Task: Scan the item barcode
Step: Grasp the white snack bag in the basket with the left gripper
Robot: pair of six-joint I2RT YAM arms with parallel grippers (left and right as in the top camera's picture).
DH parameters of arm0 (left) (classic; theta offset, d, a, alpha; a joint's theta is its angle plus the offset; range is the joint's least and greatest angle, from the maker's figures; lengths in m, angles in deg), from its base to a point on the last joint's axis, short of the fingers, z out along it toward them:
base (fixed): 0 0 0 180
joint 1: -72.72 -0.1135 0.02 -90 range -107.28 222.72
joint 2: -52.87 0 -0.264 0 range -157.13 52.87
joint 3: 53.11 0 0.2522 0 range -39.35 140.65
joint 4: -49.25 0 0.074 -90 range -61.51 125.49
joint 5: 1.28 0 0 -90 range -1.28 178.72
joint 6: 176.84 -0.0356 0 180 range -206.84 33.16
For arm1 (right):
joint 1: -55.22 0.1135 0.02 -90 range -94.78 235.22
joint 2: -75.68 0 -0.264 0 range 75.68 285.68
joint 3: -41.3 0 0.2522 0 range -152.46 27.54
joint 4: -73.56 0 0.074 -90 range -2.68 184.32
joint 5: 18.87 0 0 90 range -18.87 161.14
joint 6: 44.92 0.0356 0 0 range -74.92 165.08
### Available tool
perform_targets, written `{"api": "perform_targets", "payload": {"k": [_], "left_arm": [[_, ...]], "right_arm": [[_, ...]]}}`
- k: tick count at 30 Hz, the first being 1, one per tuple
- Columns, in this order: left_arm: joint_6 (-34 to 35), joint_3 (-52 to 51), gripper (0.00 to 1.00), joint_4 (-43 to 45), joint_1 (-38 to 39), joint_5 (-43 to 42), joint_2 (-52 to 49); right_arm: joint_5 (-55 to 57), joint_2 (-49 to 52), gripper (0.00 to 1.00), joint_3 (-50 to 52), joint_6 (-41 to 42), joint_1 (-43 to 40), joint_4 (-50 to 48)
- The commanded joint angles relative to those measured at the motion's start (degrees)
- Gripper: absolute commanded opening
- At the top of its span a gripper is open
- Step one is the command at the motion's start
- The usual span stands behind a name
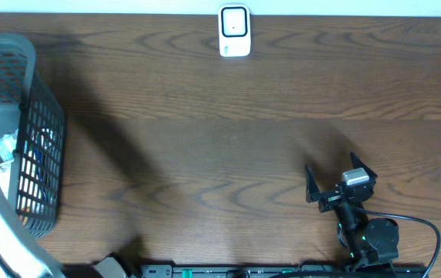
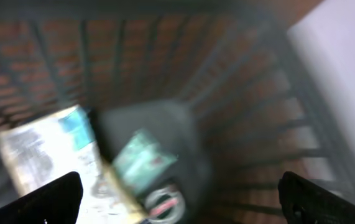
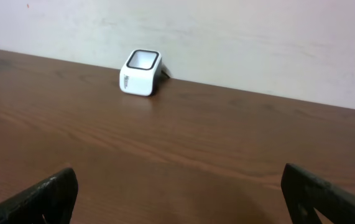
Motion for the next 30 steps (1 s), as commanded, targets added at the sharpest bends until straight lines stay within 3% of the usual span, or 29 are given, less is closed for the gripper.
{"api": "perform_targets", "payload": {"k": [1, 9, 16, 22, 24, 26, 27, 30], "left_arm": [[-2.47, 0.15, 0.98, -2.73, -0.09, 5.29, -8.74], [-2.45, 0.15, 0.98, -4.66, -0.11, 5.46, -31.89], [-4.02, 0.15, 0.98, -5.38, -0.20, 5.46, -38.66], [-5.18, 0.17, 0.67, -6.60, -0.22, 5.51, -39.06], [-7.13, 0.17, 0.44, -7.13, -0.22, 5.49, -38.49], [-9.05, 0.17, 0.14, -7.82, -0.22, 5.49, -37.57], [-9.62, 0.20, 0.08, -8.15, -0.22, 5.49, -36.96], [-9.75, 0.28, 0.07, -8.79, -0.22, 5.49, -33.73]], "right_arm": [[0.26, -0.22, 0.99, 0.07, 0.52, 0.39, 0.24], [0.26, -0.22, 0.99, 0.07, 0.52, 0.39, 0.24], [0.26, -0.22, 0.99, 0.07, 0.52, 0.39, 0.24], [0.26, -0.22, 0.99, 0.07, 0.52, 0.39, 0.24], [0.26, -0.22, 0.99, 0.07, 0.52, 0.39, 0.24], [0.26, -0.22, 0.99, 0.07, 0.52, 0.39, 0.24], [0.26, -0.22, 0.99, 0.07, 0.52, 0.39, 0.24], [0.26, -0.22, 0.99, 0.07, 0.52, 0.39, 0.24]]}}
